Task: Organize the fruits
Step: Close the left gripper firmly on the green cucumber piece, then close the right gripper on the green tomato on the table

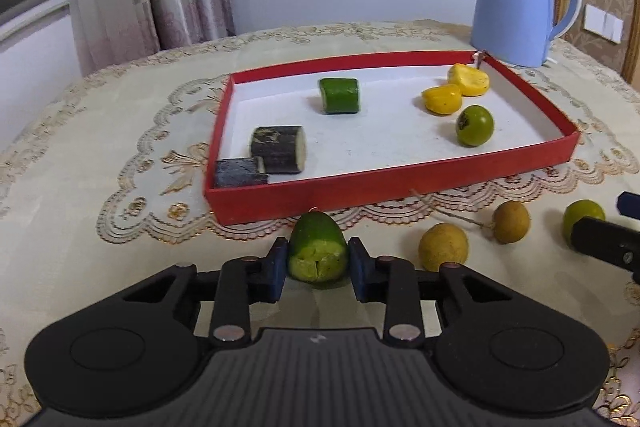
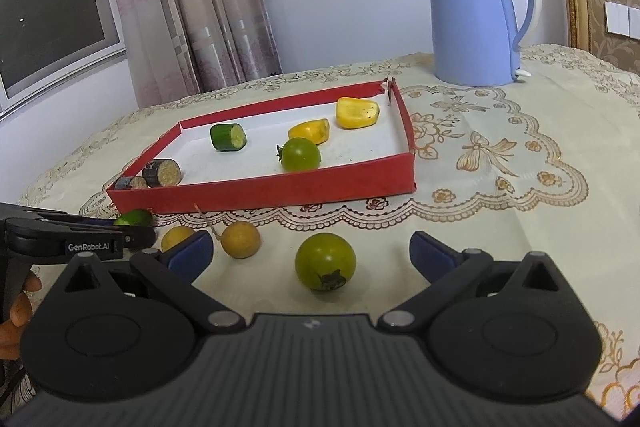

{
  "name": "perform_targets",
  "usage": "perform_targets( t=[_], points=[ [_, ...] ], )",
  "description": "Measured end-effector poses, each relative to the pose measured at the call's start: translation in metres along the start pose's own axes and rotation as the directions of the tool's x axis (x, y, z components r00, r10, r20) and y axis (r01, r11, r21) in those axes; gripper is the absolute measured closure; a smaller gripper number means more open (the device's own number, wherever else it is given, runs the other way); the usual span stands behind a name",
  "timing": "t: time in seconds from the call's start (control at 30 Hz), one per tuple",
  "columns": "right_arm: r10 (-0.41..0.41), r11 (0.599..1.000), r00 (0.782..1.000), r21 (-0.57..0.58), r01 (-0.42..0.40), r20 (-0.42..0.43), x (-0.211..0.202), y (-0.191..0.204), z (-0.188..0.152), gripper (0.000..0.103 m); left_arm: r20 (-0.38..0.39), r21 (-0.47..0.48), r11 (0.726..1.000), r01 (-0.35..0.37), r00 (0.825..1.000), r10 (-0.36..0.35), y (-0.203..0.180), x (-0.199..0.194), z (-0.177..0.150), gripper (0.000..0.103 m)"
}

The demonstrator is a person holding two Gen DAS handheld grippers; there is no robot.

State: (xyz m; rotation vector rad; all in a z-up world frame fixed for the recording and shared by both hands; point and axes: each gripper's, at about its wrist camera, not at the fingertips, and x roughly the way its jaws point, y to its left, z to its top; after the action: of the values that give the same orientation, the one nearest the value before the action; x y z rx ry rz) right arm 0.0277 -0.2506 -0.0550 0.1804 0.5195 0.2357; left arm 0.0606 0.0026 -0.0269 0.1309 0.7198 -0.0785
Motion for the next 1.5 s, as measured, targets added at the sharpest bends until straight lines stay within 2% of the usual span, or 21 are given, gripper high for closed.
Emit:
perform_targets(
  t=[0.27,0.37,0.5,0.67,0.8,0.87,0.9,1.2,1.33,1.5],
  points=[
    [0.008,0.999,1.0,-0.033,-0.007,0.021,-0.004,0.004,-0.001,0.0,0.026,0.003,0.999,-0.045,0.999,0.045,0.004,-0.007,0.001,0.072],
    [0.016,0.995,0.999,-0.097,-0.012,0.037,-0.01,0.011,-0.001,0.0,0.04,0.0,0.998,-0.061,0.997,0.061,0.006,-0.011,0.001,0.072],
    [-0.014,0.976,0.999,-0.215,0.022,0.042,-0.015,0.022,-0.001,0.0,0.053,-0.01,0.998,-0.063,0.997,0.063,0.009,-0.017,-0.001,0.072],
    [-0.017,0.975,1.0,-0.22,0.021,0.016,-0.016,0.016,0.001,0.0,0.06,-0.005,0.998,-0.068,0.996,0.068,0.01,-0.02,-0.002,0.072],
    [-0.04,0.962,0.999,-0.27,0.04,0.009,-0.014,0.019,0.0,0.012,0.053,-0.003,0.998,-0.063,0.997,0.063,0.009,-0.018,-0.004,0.072],
    [-0.018,0.965,1.0,-0.262,0.019,0.004,-0.013,0.018,0.001,0.02,0.051,-0.002,0.998,-0.059,0.997,0.059,0.008,-0.017,-0.004,0.072],
    [-0.019,0.964,1.0,-0.265,0.018,-0.002,-0.011,0.018,0.001,0.027,0.05,-0.002,0.998,-0.057,0.997,0.057,0.008,-0.017,-0.004,0.072],
    [-0.018,0.96,0.999,-0.281,0.004,-0.048,-0.002,0.018,0.003,0.036,0.047,0.004,0.998,-0.065,0.997,0.065,0.007,-0.016,-0.006,0.072],
    [-0.007,0.963,0.998,-0.268,-0.009,-0.06,0.001,0.015,0.004,0.046,0.041,0.006,0.997,-0.076,0.996,0.075,0.006,-0.013,-0.006,0.072],
    [-0.002,0.968,0.997,-0.252,-0.018,-0.077,0.006,0.011,0.005,0.05,0.039,0.003,0.996,-0.085,0.996,0.085,0.005,-0.011,-0.007,0.072]
  ],
)
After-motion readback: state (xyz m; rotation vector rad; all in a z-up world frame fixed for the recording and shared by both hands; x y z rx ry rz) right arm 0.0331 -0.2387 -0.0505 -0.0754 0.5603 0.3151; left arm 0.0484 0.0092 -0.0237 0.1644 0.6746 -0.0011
